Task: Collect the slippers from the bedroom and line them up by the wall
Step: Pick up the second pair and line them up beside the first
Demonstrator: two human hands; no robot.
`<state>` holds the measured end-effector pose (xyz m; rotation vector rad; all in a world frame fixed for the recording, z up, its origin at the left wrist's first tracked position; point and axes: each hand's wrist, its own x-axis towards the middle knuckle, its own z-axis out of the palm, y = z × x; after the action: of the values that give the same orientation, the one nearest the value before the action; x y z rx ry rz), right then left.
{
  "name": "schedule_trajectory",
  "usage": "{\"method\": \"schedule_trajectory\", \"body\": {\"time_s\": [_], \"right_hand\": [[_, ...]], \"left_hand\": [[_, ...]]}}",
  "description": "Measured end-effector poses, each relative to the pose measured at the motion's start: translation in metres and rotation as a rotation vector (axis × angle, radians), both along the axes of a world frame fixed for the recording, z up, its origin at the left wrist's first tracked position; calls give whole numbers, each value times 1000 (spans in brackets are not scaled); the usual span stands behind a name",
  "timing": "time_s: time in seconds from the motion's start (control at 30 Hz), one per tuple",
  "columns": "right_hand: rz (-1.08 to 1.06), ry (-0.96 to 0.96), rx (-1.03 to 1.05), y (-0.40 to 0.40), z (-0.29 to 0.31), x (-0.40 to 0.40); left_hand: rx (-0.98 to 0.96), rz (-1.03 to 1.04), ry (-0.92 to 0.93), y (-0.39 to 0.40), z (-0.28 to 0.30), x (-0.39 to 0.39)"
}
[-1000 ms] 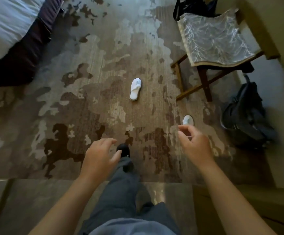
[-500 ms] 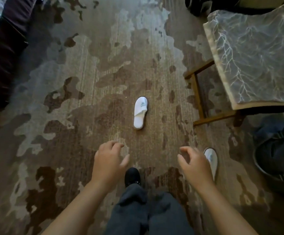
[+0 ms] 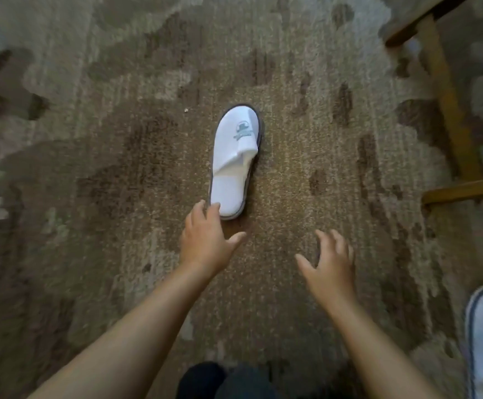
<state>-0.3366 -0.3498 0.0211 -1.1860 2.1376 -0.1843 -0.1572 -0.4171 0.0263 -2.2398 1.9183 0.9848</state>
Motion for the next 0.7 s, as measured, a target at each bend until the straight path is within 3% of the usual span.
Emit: {"method": "schedule_trajectory", "body": {"time_s": [0.1,0.23,0.5,0.7], "right_hand": [[11,42,55,3,-70,-8],[41,56,154,20,-119,-14],[160,49,231,25,-119,-25],[12,-59,131,32,-108,-33]], "left_hand": [[-3,70,26,-29,-68,-8],[-15,151,96,-59,-113,-20],[-38,139,-94,-63,-124,-33],[-69,92,143,-25,-108,-50]]}}
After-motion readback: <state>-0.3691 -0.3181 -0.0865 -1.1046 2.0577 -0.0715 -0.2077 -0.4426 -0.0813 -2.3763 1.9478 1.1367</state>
